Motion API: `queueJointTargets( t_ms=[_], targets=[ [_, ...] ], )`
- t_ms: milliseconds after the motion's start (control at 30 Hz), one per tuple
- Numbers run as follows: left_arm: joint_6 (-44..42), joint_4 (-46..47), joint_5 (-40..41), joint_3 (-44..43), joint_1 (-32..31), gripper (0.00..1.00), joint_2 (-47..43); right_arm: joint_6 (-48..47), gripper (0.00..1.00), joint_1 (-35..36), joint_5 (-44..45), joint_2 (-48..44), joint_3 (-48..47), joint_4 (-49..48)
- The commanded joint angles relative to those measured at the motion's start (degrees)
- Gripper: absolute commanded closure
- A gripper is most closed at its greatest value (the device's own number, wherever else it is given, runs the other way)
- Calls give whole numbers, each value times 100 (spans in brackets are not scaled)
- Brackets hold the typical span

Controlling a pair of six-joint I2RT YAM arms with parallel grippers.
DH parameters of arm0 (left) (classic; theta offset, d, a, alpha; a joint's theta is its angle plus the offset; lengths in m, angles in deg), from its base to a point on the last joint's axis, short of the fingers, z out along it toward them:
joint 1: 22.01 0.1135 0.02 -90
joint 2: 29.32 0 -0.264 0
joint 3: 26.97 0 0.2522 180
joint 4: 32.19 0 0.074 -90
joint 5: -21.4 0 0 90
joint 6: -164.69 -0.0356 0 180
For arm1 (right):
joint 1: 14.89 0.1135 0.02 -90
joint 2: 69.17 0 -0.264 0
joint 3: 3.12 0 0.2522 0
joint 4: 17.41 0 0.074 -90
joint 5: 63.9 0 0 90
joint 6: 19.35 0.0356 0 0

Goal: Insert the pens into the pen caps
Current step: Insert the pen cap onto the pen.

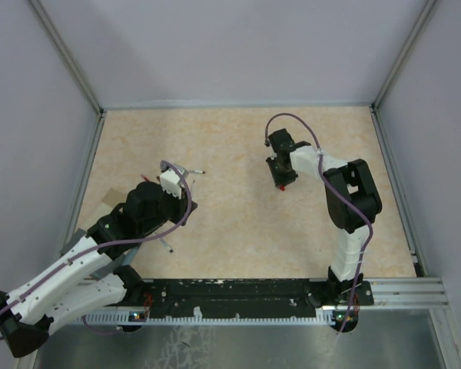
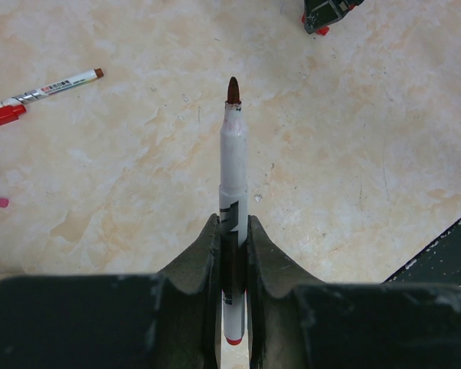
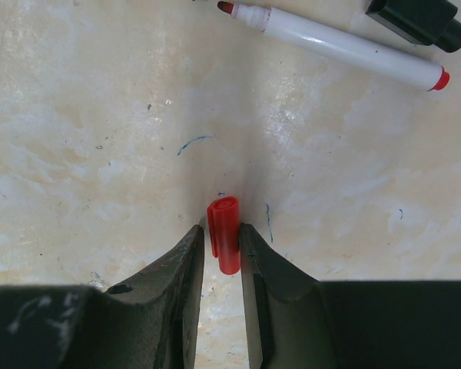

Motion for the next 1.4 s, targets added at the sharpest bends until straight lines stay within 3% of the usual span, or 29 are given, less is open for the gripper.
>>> queueJointTargets(
  t_ms=[0,300,633,1000,1367],
  targets=[
    [4,30,68,2,10,100,-58,-49,78,26,245,280,115,-58],
    [67,17,195,10,10,100,-87,94,96,26,330,-208,384,-122],
    [208,-15,104,-51,10,100,67,498,95,101,-426,-1492,1190,-412],
    [1221,465,-692,183,10,100,698,1183,95,1051,-404,-2543,2214,-805],
    [1566,1424,-1997,789,10,100,1029,2591,93,1298,-1203,-4223,3840,-2733]
  ],
)
